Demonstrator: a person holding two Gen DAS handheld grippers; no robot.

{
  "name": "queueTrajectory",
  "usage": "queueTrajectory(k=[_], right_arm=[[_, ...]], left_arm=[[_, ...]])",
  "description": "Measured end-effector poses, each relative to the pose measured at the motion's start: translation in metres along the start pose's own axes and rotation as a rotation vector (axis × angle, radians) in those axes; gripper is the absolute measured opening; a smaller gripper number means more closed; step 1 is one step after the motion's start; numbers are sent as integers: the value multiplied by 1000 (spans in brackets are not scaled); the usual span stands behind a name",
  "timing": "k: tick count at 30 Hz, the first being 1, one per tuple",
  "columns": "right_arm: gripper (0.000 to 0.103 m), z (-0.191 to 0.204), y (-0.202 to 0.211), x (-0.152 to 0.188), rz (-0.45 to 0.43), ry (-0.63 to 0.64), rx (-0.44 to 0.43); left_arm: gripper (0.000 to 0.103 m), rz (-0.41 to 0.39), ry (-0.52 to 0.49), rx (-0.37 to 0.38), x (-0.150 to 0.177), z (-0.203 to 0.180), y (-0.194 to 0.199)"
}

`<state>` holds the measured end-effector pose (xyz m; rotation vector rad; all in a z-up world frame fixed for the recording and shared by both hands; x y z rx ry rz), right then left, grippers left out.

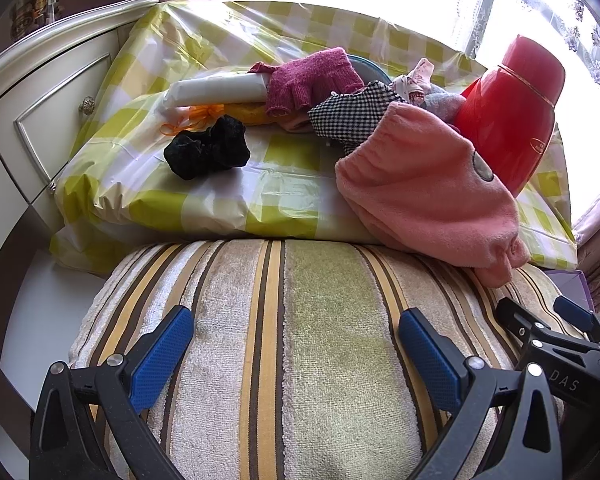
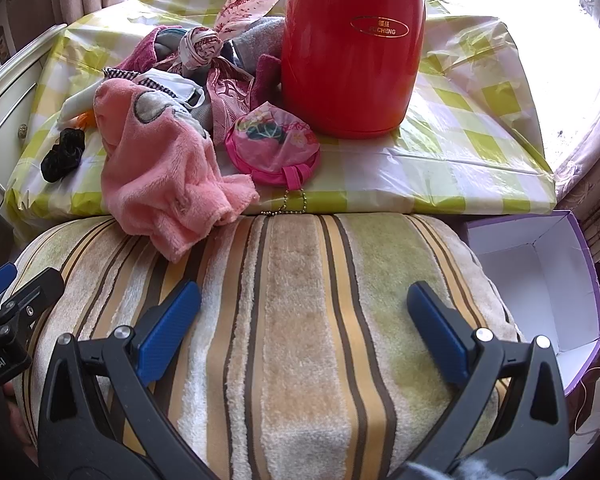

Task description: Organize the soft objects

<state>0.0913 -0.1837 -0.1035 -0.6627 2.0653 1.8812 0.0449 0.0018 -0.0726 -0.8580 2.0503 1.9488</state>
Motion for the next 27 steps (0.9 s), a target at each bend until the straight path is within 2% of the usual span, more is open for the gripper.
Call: queueTrajectory(k=[27], right_arm=[[103,0,0,1,-2,-1,0]], left_arm=[[103,-1,2,-3,1,-2,0]])
Point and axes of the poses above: each gripper's, at about its wrist camera, not at the fingertips, and y roughly against the way its jaws point, z to its left, x to its underside, the point moved 9 cm from there along -y, roughly the way its jaws point, and after that the axes turned 4 degrees about z, right-handed, at the moved point
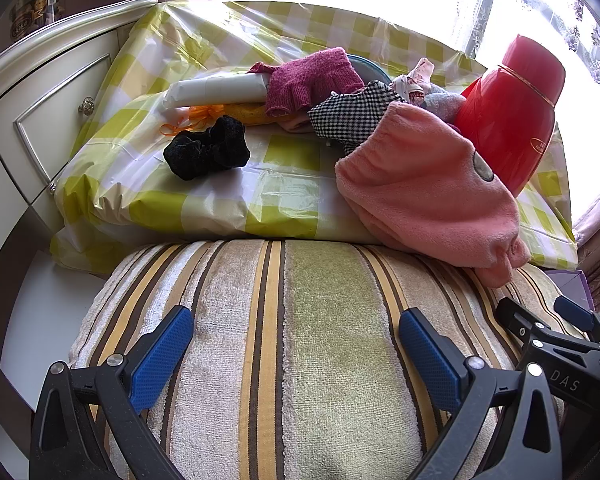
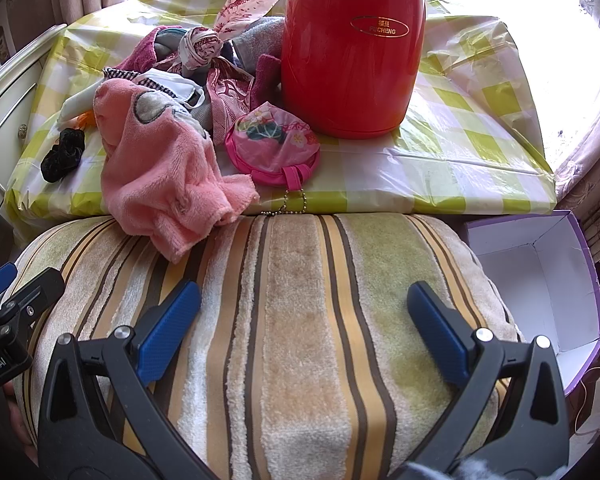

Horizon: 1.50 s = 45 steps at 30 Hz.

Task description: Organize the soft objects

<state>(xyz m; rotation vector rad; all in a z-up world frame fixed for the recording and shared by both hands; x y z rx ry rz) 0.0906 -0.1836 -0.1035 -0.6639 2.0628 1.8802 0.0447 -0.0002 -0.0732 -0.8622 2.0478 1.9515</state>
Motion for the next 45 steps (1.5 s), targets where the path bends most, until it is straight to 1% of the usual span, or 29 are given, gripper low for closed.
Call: queueTrajectory(k=[20,25,28,31,33,35,36,37,39,42,45], right_arm=[[103,0,0,0,0,0,0],[103,0,0,-1,3,1,-7],[103,0,2,0,13,10,-30],[103,0,3,1,44,14,-65],[103,1,4,-2,54,15,-73],[102,10,11,-8,16,32,-144],[102,16,15,-13,-5,50,-177],[102,23,17,-17,-25,71,-189],[102,38,20,-27,-60,117,-236],[102,51,15,-41,-63,142,-256],[102,59,11,-55,-67,147,-270]], left_arm=[[103,1,0,-2,1,-1,0],[103,29,5,10,-1,-1,-2],[103,53,1,20,-1,0,-3],[103,68,-8,39,-2,0,-4],[103,60,15,57,-4,1,-3],[102,56,22,61,-8,1,-2],[97,51,34,73,-12,3,-2],[89,48,51,86,-18,6,-3],[81,49,92,100,-35,16,-9],[81,40,162,101,-68,34,-24],[81,25,175,54,-101,51,-40]])
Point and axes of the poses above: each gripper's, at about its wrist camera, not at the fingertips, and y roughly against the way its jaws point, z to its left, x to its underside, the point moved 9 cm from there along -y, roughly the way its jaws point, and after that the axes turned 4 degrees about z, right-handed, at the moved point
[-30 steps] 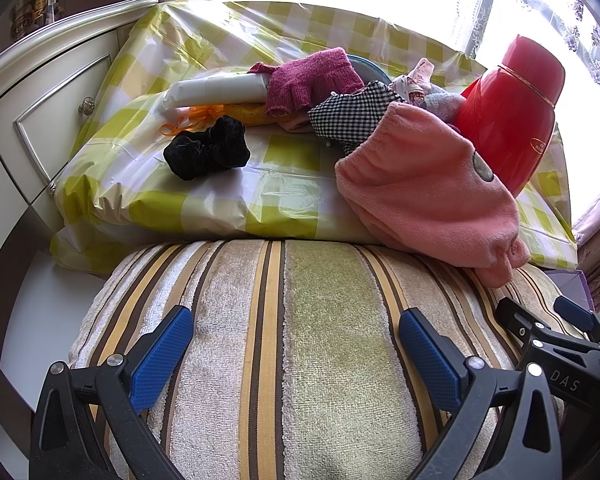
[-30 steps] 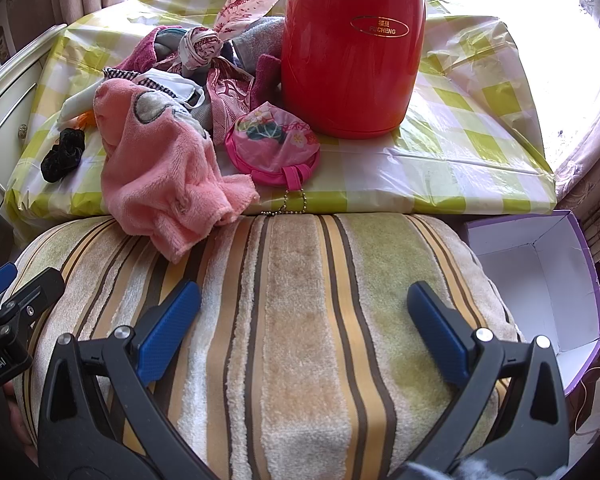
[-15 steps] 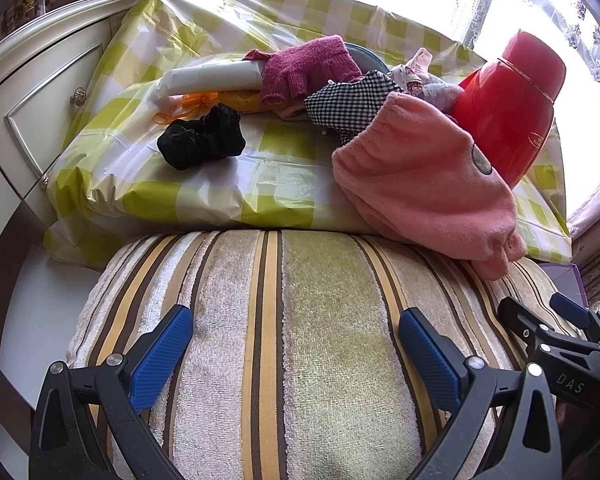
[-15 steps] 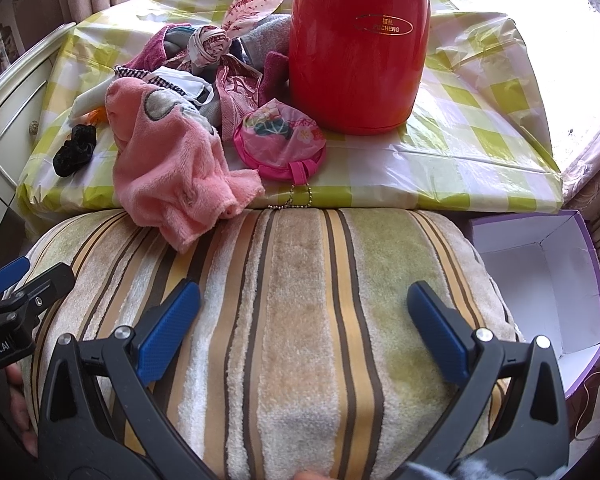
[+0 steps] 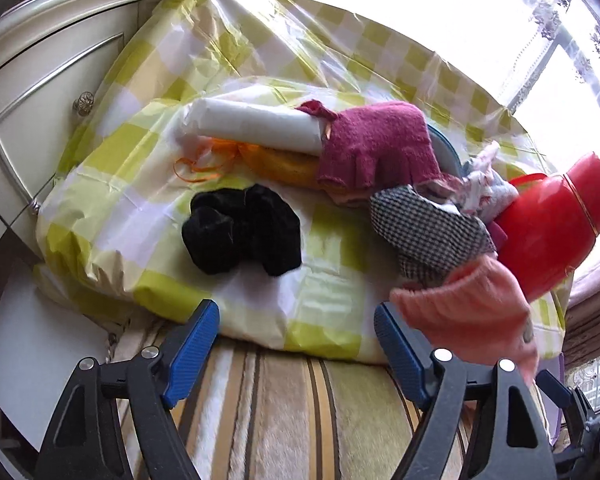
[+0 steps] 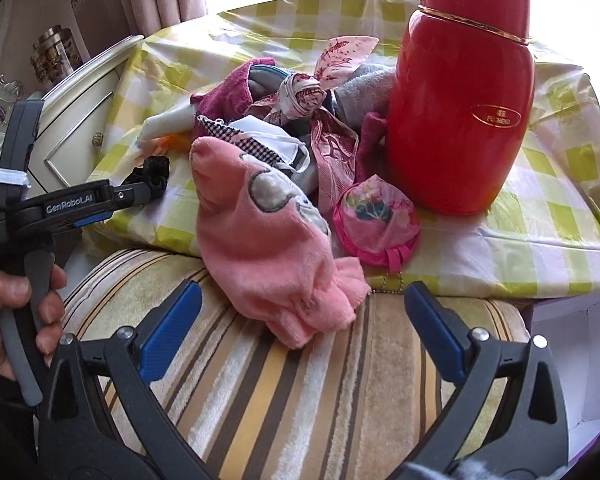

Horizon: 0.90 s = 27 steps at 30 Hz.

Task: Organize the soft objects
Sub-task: 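Grasp the pink fuzzy towel with the right tool while the left tool grasps the black sock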

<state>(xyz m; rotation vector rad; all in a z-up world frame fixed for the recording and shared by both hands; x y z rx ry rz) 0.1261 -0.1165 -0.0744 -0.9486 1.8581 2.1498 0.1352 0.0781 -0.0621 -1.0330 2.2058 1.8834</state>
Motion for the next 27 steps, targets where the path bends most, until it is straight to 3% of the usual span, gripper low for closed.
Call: queueTrajectory(k=[6,8,9,10,11,14,18,27], right_arm=[[82,9,-23,-17,51,46,5],[75,9,-31,-20,66,38,-3],[70,9,-35,-22,78,32,-8],[57,10,-39,-22,92,28,-17],[40,11,-43,-22,108,29,-22],[18,12,-51,-16,145,18,-49],[12,12,-42,-14,121,-3,-103],[9,6,0,-3,52,-10,-170]], left_arm=[[81,67,33,-71,-30,20,-49],[74,70,38,-80,-35,23,-55],[65,61,35,-92,-37,25,-56],[49,54,33,-98,-38,26,-56],[42,52,31,-98,-39,26,-57],[26,39,25,-89,-40,25,-56],[18,10,18,-81,-35,19,-44],[17,-86,-30,-38,-12,-15,5]])
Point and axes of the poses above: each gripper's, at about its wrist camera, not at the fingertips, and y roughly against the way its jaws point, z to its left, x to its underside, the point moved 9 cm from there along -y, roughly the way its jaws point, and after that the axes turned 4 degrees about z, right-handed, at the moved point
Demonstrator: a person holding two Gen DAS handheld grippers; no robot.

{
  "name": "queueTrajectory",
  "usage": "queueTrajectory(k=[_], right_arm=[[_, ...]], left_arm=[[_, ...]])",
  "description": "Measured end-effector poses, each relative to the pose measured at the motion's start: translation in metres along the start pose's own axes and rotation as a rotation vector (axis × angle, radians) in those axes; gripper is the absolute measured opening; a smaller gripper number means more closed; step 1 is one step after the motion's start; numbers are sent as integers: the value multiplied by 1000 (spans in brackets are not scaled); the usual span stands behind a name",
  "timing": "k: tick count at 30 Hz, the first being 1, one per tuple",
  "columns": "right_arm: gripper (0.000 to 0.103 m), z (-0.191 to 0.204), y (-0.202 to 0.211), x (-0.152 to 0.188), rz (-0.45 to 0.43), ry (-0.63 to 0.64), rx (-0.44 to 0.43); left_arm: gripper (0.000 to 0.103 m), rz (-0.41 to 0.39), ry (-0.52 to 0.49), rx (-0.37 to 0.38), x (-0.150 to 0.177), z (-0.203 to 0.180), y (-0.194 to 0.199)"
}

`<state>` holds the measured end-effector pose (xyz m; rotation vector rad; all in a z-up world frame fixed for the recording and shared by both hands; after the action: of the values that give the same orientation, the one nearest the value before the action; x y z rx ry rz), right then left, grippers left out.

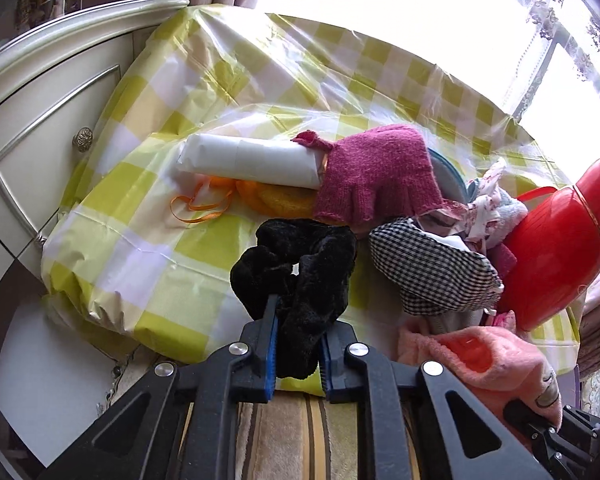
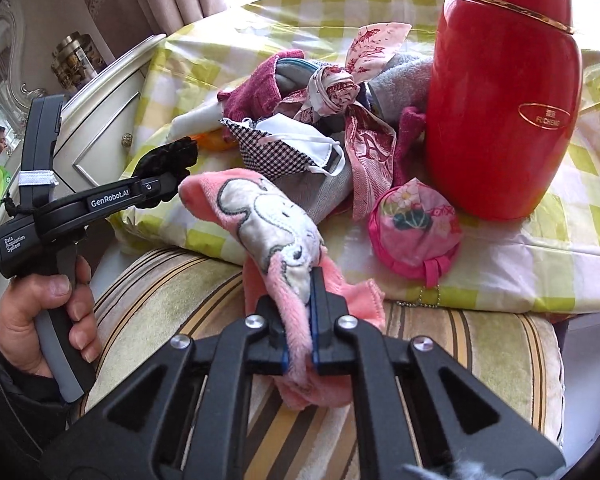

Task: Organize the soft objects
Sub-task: 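Grasp the pink fuzzy towel with the right tool while the left tool grasps the black sock, then carry both items into the purple-rimmed white box and open both tools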

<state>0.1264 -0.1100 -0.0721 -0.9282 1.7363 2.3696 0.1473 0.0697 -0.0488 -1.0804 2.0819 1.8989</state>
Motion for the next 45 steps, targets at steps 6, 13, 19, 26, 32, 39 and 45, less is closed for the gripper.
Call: queueTrajectory(k=[6,13,19,26,32,39,45], right_arm=[[8,-21,36,9,-50,-19,34],[8,-55,68,20,-90,-93,79],[8,-98,98,32,-131,-175,156],[8,-168,140,52,-168,-293,305],[8,-227,170,76,-163,-407,486],[8,-271,191,99,-155,-510,598],[10,-291,202,112,-136,-583,679]], left_arm=[[17,-50,-61,76,13,-40,31],[17,-93,-167,169,33,-102,67],[17,-80,-268,269,54,-160,82],[17,-4,-374,402,88,-231,83],[17,75,-465,506,118,-289,82],[17,137,-534,607,146,-336,91],[60,209,-579,683,165,-363,95]])
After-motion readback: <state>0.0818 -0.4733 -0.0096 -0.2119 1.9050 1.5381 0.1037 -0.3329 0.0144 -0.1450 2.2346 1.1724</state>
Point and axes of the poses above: each gripper's, at about its wrist camera, not at the fingertips, and y roughly against the way its jaws point, z to its left, x to its underside, the point moved 9 cm from there along -y, roughly the way its jaws point, and after that the axes turned 4 degrees about z, right-handed, at the moved point
